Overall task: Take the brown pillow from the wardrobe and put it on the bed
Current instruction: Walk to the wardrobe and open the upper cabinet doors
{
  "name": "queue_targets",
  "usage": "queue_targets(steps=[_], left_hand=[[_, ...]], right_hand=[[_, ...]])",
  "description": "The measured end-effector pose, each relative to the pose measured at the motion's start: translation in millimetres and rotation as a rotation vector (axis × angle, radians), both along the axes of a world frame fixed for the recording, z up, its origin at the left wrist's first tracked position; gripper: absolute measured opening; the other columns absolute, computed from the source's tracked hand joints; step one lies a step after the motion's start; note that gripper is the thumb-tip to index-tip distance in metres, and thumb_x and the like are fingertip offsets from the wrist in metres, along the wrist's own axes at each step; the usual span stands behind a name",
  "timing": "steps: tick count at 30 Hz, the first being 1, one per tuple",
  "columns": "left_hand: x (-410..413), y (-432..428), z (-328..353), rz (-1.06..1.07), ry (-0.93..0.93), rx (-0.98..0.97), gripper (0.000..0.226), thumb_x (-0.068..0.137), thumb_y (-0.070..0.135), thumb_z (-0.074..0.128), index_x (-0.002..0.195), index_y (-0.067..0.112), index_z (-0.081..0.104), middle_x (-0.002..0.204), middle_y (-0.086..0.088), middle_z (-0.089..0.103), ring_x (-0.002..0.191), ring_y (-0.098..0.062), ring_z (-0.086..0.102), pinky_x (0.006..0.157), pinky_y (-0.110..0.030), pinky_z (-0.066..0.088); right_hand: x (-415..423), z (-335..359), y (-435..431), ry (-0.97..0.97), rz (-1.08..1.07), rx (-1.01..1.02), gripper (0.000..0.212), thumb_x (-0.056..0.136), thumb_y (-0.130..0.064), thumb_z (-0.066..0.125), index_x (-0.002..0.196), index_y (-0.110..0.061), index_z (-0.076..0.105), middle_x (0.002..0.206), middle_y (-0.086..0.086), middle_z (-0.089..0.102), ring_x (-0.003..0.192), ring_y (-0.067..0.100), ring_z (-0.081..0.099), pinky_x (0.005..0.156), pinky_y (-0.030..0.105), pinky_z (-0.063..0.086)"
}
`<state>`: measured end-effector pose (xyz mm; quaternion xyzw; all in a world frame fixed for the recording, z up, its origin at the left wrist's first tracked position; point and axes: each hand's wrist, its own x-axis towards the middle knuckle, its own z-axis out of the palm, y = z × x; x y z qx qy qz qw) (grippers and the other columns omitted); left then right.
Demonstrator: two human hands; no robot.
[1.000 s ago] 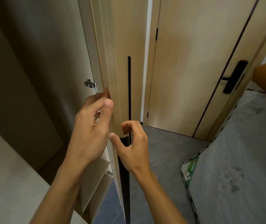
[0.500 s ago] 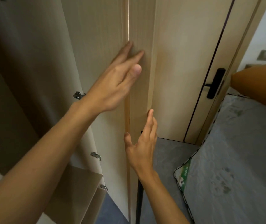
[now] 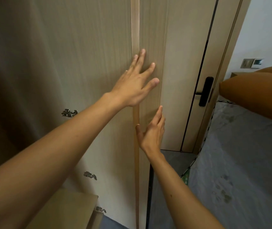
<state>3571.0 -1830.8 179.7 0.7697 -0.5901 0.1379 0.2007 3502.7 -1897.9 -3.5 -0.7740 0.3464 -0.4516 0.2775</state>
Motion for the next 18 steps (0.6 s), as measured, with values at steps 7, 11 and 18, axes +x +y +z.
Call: queue_targets(steps=[7,11,18], left_hand=[[10.4,-38.3,10.0,0.105,-0.082,0.129,0.076,0.104,0.065,0.025,0.166,0.021,0.021,0.172,-0.008,-0.026,0.160,-0.027,-0.016,0.127,-0.059,0.015],[15.0,-46.6,15.9,0.111,-0.055,0.178,0.076,0.104,0.065,0.024,0.166,0.020,0.022,0.172,-0.007,-0.025,0.160,-0.025,-0.016,0.128,-0.056,0.012],[27.0,-29.8,18.9,-0.026,0.158,0.206,0.073,0.104,0.063,0.028,0.165,0.023,0.023,0.175,0.000,-0.011,0.161,-0.020,-0.012,0.128,-0.041,-0.002]], right_hand=[[11.7,16.2,-45.3,0.080,0.050,0.014,0.121,0.090,-0.032,0.078,0.165,-0.024,-0.016,0.159,0.021,0.032,0.132,0.040,0.053,0.105,0.048,0.049],[13.3,21.6,-61.2,0.161,0.107,0.013,0.123,0.092,-0.032,0.076,0.162,-0.027,-0.025,0.163,0.022,0.026,0.135,0.041,0.051,0.106,0.052,0.049],[15.3,23.3,-82.7,0.331,0.178,0.052,0.118,0.093,-0.031,0.074,0.163,-0.027,-0.021,0.174,0.018,0.003,0.154,0.040,0.028,0.119,0.050,0.035]])
